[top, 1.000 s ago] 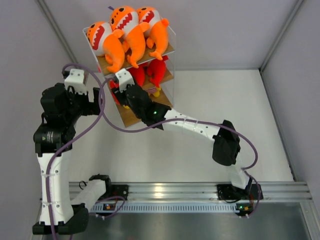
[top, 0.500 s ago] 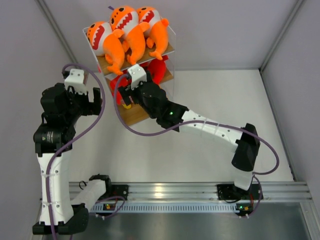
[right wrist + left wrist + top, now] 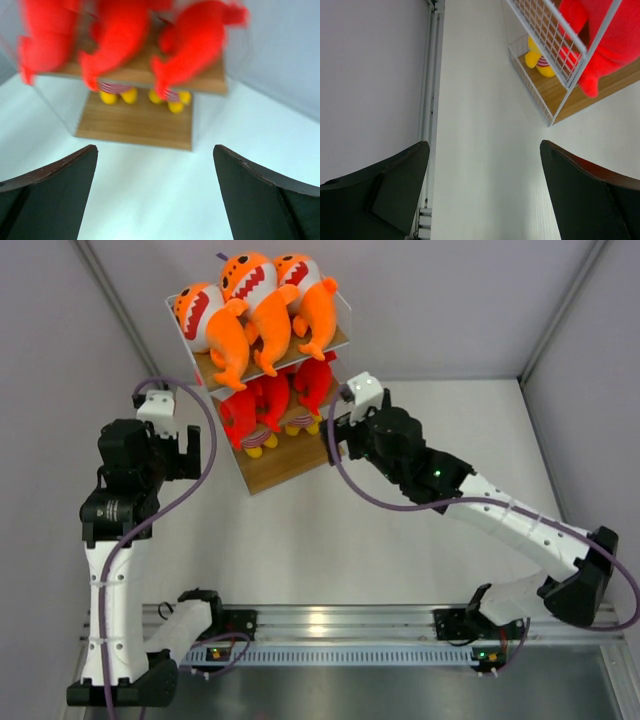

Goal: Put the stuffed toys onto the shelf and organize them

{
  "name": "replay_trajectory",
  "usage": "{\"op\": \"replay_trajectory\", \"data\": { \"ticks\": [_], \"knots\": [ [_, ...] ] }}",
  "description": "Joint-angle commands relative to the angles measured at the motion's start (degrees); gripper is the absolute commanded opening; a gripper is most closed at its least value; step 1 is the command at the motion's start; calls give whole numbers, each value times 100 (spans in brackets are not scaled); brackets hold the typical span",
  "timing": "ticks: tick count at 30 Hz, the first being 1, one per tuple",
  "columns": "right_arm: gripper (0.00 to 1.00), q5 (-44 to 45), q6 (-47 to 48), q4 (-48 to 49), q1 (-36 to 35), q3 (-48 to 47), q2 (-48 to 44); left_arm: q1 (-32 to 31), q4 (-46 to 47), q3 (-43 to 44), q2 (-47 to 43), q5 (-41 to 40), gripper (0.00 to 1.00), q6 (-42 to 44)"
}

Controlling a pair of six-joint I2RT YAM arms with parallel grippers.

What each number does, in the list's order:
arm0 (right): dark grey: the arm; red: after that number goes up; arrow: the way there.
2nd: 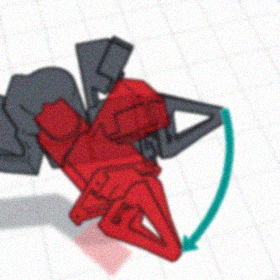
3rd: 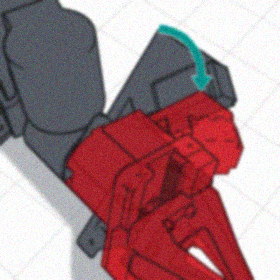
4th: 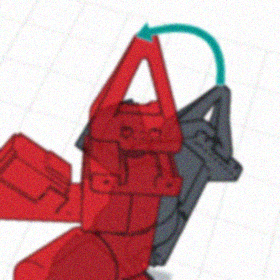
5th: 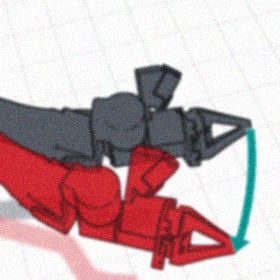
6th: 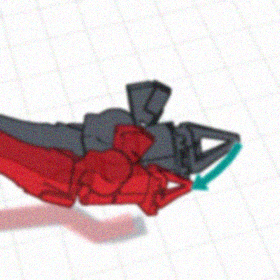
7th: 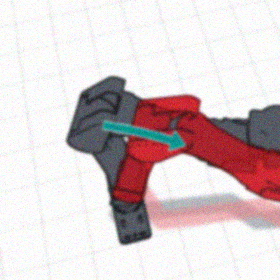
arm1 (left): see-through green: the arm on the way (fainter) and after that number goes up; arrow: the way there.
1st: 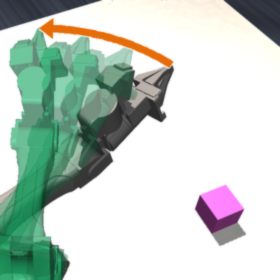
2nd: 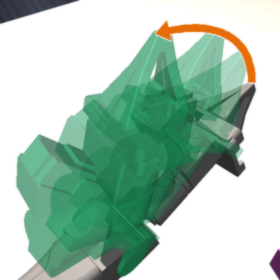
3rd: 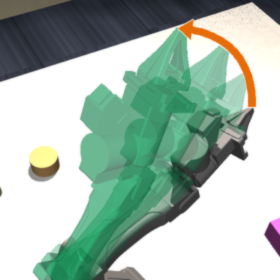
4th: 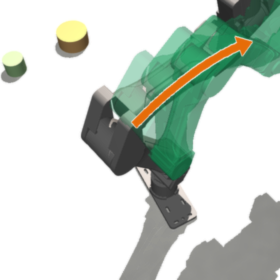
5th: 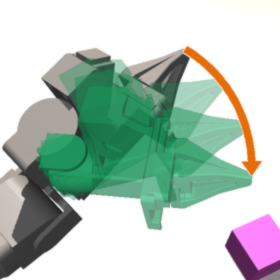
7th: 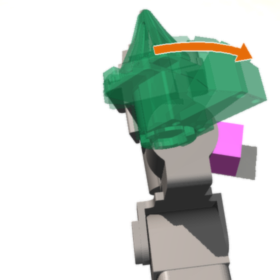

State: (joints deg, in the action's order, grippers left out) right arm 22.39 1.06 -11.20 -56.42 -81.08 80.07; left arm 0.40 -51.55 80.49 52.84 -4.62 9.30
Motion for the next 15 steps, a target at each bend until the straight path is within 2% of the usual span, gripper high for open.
{"op": "replay_trajectory", "data": {
  "ticks": [1, 2, 4, 7, 11, 15],
  "knots": [
    [99, -208, -957, -716, 946, 600, -650, 91, 49, -287, -81, -443, 98, 98],
    [99, -453, -1263, -752, 1506, 898, -894, 117, 57, -366, -81, -478, 98, 90],
    [99, -805, -1511, -708, 2115, 1189, -1081, 188, 57, -533, -55, -618, 98, 107],
    [99, -1245, -1863, -577, 3633, 1691, -1292, 284, 101, -929, 24, -908, 98, 81],
    [99, -1659, -2320, -549, 4900, 2104, -1126, 434, 390, -1526, 34, -1269, 98, 81],
    [99, -1650, -2418, -690, 5510, 2210, -845, 671, 707, -2238, 86, -1252, 98, 11]
  ]
}}
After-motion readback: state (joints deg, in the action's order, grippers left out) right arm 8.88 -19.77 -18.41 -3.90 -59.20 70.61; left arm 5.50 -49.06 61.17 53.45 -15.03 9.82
